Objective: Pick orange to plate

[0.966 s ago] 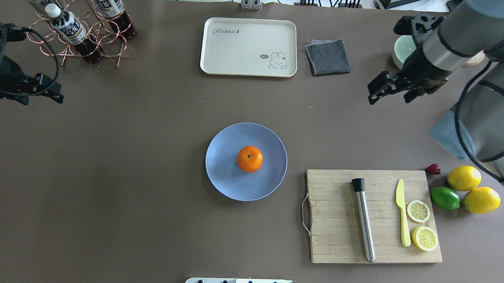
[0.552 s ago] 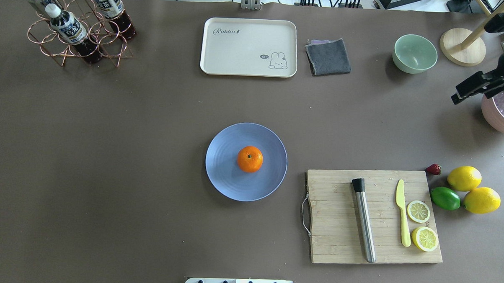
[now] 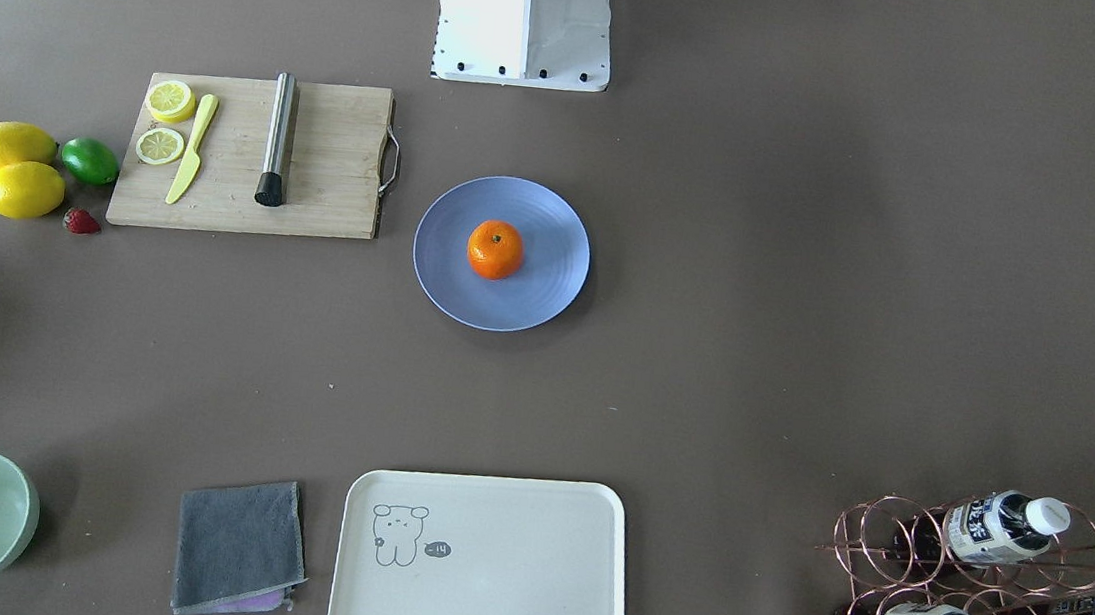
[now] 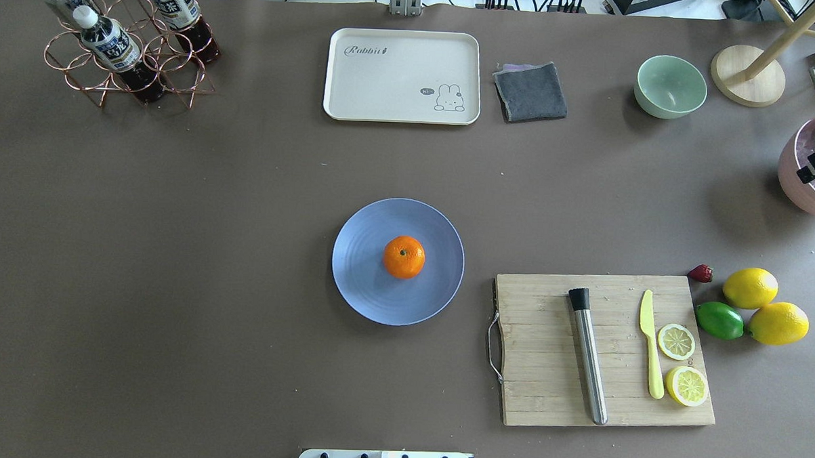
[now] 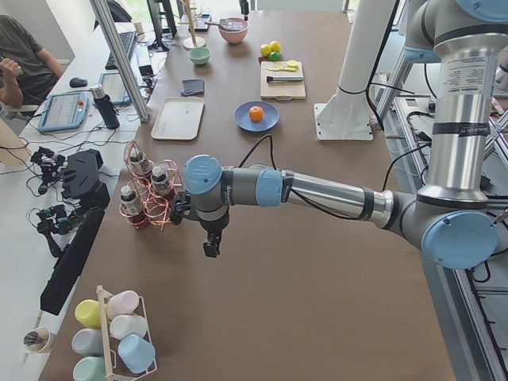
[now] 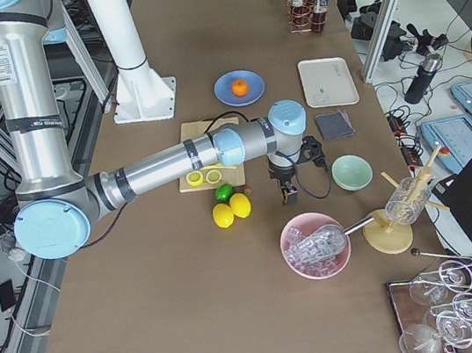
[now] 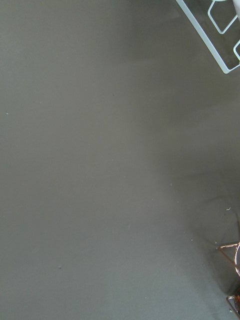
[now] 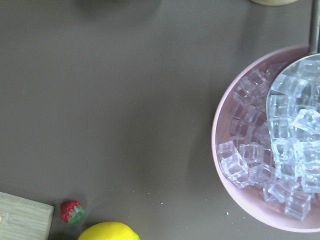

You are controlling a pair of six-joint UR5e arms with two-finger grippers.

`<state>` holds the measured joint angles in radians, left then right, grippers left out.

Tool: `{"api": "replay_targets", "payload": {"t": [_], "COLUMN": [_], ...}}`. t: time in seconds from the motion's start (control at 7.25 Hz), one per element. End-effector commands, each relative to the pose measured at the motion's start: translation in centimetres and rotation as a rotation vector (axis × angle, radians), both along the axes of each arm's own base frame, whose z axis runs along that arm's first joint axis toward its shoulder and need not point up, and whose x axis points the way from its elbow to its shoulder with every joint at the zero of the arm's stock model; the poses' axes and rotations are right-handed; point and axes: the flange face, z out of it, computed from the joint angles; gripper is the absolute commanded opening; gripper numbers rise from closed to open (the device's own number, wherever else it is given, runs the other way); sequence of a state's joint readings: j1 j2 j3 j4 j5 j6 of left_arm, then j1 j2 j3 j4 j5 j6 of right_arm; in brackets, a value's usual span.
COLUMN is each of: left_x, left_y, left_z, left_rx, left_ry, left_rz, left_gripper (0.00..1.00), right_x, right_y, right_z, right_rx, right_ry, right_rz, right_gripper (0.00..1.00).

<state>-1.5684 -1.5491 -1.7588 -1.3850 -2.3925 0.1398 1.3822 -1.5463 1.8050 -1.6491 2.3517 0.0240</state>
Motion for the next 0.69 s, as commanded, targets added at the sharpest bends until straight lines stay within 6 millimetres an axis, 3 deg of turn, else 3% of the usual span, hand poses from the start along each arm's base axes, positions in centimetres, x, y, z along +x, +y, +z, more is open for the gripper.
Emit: {"api": "replay_targets", "payload": {"t": [0.0,0.28,0.55], "left_x": [-0.2,-0.2,-0.3], "left_y": [1.0,0.9,1.1], "left_z": [1.4,1.4,1.3], "left_rx": [-0.034,-0.031,-0.031], "left_ry": [0.002,0.004,0.002], "left_rz": [-0.004,-0.006,-0.008], "left_gripper": [0.97,0.97,0.98], "right_x": [3.5,4.0,4.1], "right_y": [1.5,2.7,2.5], "right_z": [2.5,5.0,4.7], "right_rx": [0.000,-0.030,-0.025], "right_ry": [0.003,0.016,0.009], "right_rz": [0.010,-0.002,0.001], "right_gripper": [1.00,1.00,1.00]}}
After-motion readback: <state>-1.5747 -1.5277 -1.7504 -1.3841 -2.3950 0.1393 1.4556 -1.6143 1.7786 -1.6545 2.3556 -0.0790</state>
